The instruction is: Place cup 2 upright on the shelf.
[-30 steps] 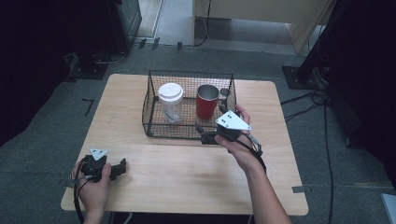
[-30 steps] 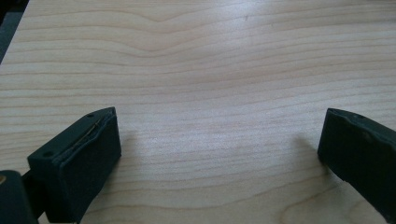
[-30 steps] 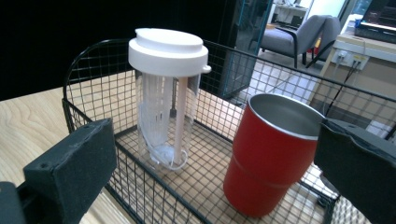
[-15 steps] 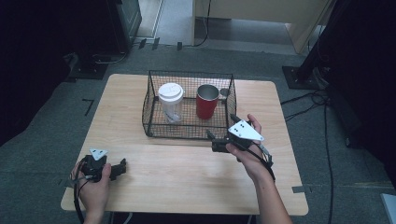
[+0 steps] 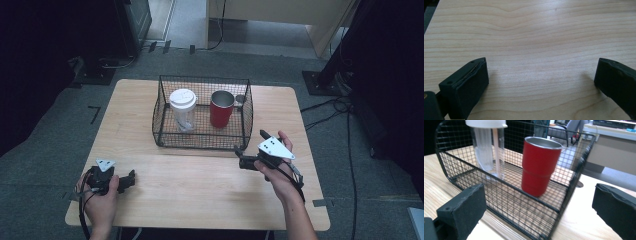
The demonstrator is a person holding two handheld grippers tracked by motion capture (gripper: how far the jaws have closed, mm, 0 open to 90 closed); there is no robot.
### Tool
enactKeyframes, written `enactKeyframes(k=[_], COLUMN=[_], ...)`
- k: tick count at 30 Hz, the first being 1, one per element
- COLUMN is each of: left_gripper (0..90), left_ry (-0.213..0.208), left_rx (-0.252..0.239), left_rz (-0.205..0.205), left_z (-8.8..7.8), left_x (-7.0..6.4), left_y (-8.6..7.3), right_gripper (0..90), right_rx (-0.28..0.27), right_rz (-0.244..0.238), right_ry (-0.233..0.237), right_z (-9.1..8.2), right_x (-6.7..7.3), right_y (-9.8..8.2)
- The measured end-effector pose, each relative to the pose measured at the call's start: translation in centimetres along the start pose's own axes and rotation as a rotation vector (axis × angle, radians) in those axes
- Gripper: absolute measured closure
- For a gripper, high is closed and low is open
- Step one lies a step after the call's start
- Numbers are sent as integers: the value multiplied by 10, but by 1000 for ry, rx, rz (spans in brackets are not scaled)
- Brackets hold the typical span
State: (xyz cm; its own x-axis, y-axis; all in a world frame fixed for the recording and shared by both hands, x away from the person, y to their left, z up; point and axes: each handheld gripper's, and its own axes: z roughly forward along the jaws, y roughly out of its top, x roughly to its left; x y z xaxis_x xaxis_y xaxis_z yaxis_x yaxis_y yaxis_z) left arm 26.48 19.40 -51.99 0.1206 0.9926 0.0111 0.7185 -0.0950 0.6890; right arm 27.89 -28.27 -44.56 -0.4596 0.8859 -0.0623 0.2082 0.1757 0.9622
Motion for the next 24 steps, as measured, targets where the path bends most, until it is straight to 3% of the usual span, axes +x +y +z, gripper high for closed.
enactKeyframes(k=[24], left_gripper=[1], left_ry=[0], left_rx=[1], left_rz=[1], left_z=[0], left_x=[0], left_y=[0], right_gripper=[0], right_rx=[95], right_rz=[52], right_ry=[-121], right_z=[-35], right_x=[-37], right_y=[-53])
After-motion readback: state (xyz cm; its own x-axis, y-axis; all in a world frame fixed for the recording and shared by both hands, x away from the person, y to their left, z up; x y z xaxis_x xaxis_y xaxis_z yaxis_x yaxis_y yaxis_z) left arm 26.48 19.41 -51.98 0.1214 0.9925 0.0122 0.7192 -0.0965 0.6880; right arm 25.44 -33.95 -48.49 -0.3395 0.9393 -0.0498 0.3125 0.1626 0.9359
